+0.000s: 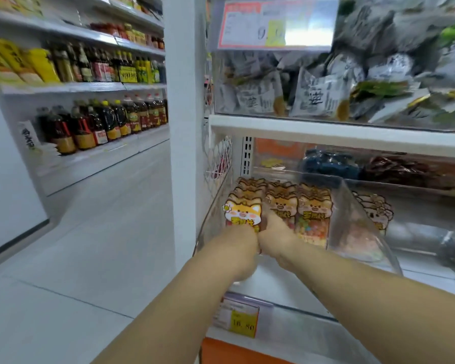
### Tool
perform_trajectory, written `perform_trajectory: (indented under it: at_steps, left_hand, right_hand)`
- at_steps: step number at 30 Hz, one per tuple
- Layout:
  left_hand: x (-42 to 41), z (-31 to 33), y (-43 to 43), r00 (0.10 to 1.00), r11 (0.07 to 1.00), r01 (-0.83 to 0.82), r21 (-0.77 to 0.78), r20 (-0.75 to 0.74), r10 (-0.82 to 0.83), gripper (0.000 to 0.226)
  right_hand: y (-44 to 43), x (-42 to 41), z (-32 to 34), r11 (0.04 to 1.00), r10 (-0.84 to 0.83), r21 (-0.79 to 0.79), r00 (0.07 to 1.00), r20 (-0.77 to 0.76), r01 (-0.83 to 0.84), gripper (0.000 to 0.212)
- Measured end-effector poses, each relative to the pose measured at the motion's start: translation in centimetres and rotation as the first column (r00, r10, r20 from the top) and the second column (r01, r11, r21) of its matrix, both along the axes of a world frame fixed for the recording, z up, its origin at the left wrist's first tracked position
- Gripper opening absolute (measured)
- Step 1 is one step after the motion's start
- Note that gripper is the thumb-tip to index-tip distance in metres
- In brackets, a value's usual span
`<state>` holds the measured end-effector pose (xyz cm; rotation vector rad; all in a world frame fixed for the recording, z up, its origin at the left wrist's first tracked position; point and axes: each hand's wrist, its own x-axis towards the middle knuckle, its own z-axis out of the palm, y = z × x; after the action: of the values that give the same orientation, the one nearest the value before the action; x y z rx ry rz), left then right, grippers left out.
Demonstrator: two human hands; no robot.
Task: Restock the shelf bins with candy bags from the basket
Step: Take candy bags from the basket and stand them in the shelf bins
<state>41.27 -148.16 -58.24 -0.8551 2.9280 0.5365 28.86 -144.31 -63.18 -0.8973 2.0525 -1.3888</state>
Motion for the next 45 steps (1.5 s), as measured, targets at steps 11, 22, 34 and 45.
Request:
perform_trajectory:
  at_steps: [11,22,34,45]
  left_hand:
    - [-3.2,-1.9,-2.4,0.928,0.989,0.147,0.009,0.346,-0.141,0.049]
    - [-3.7,-3.5,-1.6,0.944,0.974,0.148,-0.173,0.319,-0.087,0.062]
    - [-2.9,-4.5,-1.7,0.913,0.978,0.198,-0.065,0.375,-0.160,0.069]
    - [-3.6,-4.8,-2.0,0.915,0.985,0.158,-0.074,0.386,-0.118,0.074]
  right_hand:
    - [1.0,-2.1,0.5,0.950,-0.089,0.248,0.926,-0.366,0.189,0.074]
    - [2.3,-1.7,0.4,0.953,-0.048,0.248,0.895,-0.443,0.174,0.033]
    - [1.1,-1.3,1.3,0.985,-0.045,0.139,0.924,-0.379,0.105,0.067]
    - [2.5,-2.4,0.6,0.920,-0.160,0.278,0.913,-0.375,0.275,0.034]
